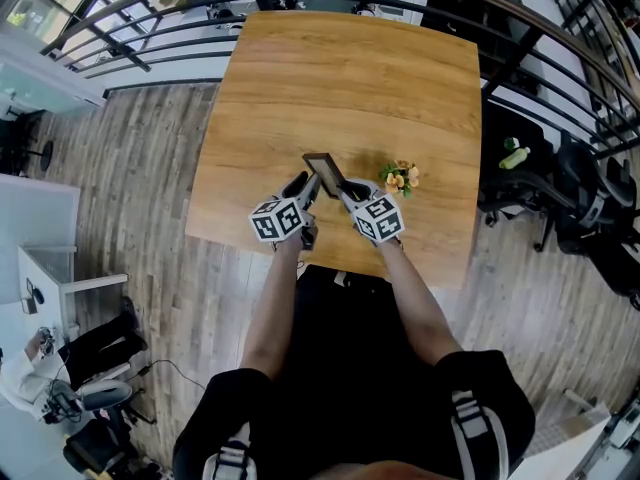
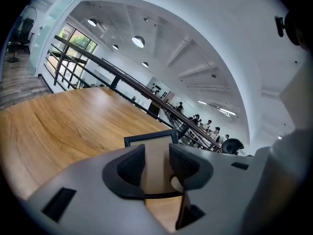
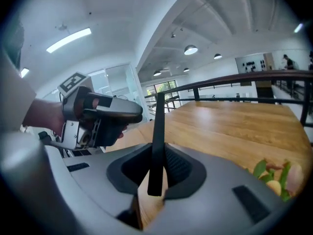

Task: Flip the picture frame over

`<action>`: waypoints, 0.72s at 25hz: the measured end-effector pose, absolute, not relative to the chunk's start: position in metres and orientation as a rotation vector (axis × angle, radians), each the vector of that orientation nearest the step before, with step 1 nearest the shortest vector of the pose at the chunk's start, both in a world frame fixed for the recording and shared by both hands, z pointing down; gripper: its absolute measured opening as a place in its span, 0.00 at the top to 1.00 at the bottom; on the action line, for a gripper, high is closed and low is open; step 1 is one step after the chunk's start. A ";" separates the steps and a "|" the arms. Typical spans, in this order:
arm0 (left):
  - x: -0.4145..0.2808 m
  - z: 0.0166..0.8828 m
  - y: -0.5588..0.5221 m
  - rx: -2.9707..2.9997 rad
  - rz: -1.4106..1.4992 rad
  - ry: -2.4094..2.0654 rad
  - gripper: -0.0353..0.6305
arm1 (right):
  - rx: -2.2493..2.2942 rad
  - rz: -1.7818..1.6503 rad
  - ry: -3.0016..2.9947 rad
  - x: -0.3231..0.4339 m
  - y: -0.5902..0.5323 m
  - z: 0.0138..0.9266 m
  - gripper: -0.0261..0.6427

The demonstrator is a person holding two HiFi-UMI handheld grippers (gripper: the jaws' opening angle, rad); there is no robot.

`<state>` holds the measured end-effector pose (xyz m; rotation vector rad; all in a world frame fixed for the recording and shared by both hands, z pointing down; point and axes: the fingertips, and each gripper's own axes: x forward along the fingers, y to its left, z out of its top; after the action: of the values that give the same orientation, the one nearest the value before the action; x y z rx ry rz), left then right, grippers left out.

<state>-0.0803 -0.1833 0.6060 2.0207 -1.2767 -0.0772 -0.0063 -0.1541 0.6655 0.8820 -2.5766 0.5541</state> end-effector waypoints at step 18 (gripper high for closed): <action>-0.049 0.592 -0.188 2.037 -0.089 -1.115 0.67 | 0.906 0.166 -2.490 -0.009 -0.158 0.645 0.85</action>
<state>-0.0489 -0.1885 0.5917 2.0366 -1.1145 -0.0886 -0.0091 -0.1583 0.6449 0.9055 -2.4901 0.1659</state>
